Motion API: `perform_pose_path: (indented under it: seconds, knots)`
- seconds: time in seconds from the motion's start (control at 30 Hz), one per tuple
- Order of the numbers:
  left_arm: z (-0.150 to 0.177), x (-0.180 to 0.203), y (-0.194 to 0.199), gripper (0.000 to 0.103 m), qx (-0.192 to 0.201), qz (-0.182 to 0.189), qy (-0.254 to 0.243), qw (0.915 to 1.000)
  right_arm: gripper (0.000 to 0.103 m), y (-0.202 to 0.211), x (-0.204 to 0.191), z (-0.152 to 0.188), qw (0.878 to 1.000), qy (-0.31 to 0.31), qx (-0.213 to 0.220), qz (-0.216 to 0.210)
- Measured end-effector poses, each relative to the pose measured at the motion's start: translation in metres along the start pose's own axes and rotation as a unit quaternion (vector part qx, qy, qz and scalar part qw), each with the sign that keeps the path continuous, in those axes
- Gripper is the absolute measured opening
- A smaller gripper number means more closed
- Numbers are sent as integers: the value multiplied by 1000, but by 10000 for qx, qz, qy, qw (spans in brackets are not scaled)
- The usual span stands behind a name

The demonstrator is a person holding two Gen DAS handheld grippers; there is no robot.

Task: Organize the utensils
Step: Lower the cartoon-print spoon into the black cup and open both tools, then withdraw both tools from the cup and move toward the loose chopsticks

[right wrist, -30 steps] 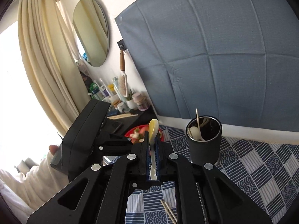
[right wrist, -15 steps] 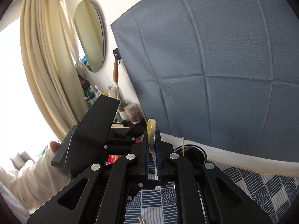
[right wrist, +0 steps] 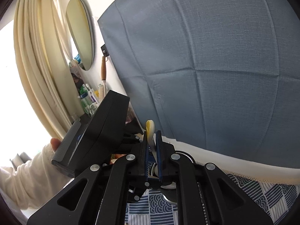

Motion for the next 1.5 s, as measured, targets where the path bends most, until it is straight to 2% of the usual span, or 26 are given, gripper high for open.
perform_pose_path:
  seconds: [0.03, 0.07, 0.1, 0.13, 0.17, 0.2, 0.27, 0.53, 0.73, 0.97, 1.23, 1.5]
  knots:
    - [0, -2, -1, 45, 22, -49, 10, 10000, 8, -2, 4, 0, 10000, 15, 7, 98]
    - [0, -4, -2, 63, 47, -104, 37, 9999, 11, -5, 8, 0, 9997, 34, -8, 241]
    - [0, -7, -2, 74, 92, -214, 76, 9997, 17, -9, 13, 1, 9994, 19, -69, 351]
    - [-1, -11, -1, 84, 182, -301, 112, 9993, 44, -12, 18, 1, 9991, -59, -109, 414]
    - [0, -12, 2, 83, 257, -302, 141, 9991, 74, -12, 24, 0, 9986, -156, -86, 497]
    - [1, -14, 4, 83, 313, -247, 197, 9990, 77, -9, 29, -1, 9980, -212, 8, 594]
    - [5, -20, 9, 89, 382, -286, 311, 9984, 78, -5, 34, -2, 9976, -229, 44, 654]
    - [23, -37, 24, 97, 471, -424, 697, 9956, 86, -2, 33, 7, 9958, -179, -123, 884]
    - [33, -37, 35, 97, 530, -534, 767, 9942, 88, 2, 23, 16, 9928, -114, -225, 1173]
    - [47, -26, 49, 97, 644, -466, 822, 9934, 89, 20, 15, 27, 9889, -154, -288, 1447]
    - [71, -7, 57, 97, 633, -517, 774, 9936, 90, 38, 1, 57, 9854, -195, -382, 1648]
    - [100, 10, 62, 97, 613, -708, 682, 9933, 90, 51, -11, 104, 9832, -215, -463, 1755]
Point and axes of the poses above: each gripper's, at about its wrist camera, not at the fingertips, and y roughly against the way its jaws point, x to its right, z to its underside, the point moved 10 cm from there along -y, roughly the way its jaws point, and after that the axes turned 1 degree about -x, right-handed, at the moved point
